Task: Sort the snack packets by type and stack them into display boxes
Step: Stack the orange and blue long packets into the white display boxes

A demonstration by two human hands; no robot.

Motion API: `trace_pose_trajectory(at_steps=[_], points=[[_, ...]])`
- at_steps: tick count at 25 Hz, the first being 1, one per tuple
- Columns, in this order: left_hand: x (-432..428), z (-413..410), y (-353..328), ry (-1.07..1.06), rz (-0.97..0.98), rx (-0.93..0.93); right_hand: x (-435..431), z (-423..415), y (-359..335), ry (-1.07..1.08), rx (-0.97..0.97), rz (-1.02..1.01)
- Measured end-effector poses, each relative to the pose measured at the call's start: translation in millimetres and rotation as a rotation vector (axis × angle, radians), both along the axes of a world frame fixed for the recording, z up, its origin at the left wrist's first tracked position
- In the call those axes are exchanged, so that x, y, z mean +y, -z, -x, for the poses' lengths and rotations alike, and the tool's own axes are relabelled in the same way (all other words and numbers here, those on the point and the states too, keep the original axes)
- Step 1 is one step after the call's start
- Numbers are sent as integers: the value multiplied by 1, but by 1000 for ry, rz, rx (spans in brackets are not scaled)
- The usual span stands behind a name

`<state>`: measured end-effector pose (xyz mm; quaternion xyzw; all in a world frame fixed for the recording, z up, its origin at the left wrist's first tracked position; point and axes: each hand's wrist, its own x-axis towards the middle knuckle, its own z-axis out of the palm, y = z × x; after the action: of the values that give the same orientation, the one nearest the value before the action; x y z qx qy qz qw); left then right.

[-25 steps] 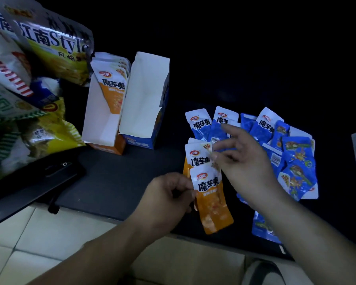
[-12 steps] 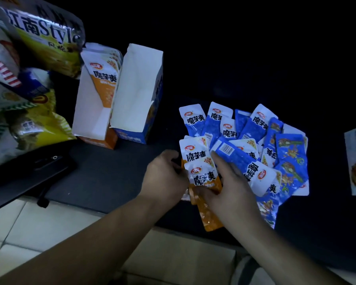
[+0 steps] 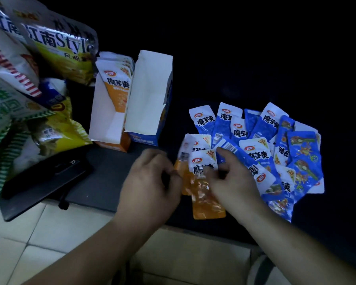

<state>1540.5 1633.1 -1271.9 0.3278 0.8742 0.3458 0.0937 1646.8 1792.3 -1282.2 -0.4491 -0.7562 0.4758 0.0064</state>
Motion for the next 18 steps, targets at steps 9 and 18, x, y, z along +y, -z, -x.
trace_pose_trajectory(at_steps=[9,18], points=[[23,-40,42,183,174,-223,-9,-14,-3,219,262,350],[33,-52,36,53,118,-380,-4,-9,6,64,84,96]])
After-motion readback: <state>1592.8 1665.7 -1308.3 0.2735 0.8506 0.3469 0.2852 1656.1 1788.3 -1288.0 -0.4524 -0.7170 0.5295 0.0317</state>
